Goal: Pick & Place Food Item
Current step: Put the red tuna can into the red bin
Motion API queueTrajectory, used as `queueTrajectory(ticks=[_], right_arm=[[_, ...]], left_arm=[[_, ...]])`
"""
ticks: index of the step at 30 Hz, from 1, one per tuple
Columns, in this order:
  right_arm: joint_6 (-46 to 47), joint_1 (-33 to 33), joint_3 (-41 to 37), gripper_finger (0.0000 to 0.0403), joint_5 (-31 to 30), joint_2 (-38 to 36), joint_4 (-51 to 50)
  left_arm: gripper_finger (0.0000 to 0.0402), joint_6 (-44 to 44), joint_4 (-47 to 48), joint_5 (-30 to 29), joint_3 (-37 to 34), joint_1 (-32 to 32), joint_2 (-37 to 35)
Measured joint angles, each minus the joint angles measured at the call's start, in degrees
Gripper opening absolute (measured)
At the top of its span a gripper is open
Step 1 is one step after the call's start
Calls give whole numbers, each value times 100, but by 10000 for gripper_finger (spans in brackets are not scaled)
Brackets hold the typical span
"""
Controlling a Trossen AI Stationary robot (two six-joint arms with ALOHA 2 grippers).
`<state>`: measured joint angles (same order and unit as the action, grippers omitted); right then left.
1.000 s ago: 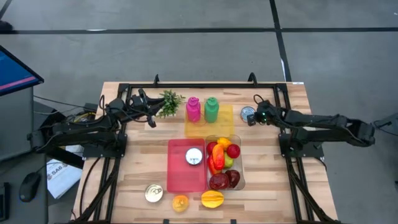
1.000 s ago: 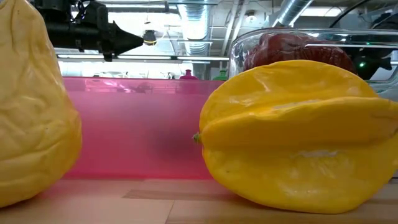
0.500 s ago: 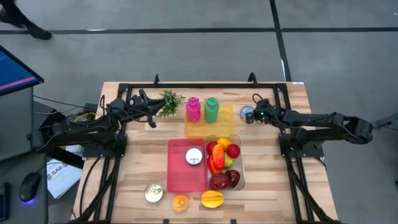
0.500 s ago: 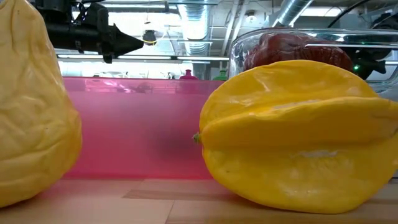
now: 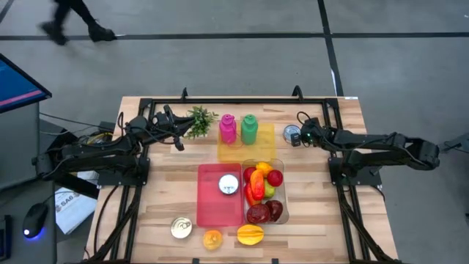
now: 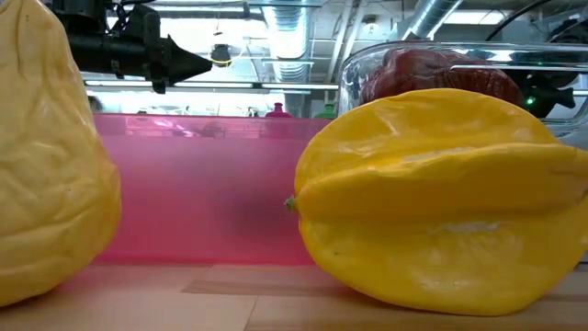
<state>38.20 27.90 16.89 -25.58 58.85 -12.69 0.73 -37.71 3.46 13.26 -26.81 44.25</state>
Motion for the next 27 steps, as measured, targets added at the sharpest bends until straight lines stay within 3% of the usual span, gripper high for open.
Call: queueTrajectory(ticks=[15, 27], right_arm=[[244, -2, -12, 0, 89, 11, -706], [236, -15, -10, 0, -3, 0, -508]], left_arm=[[34, 0, 2, 0, 2, 2, 0], [34, 0, 2, 0, 2, 2, 0]])
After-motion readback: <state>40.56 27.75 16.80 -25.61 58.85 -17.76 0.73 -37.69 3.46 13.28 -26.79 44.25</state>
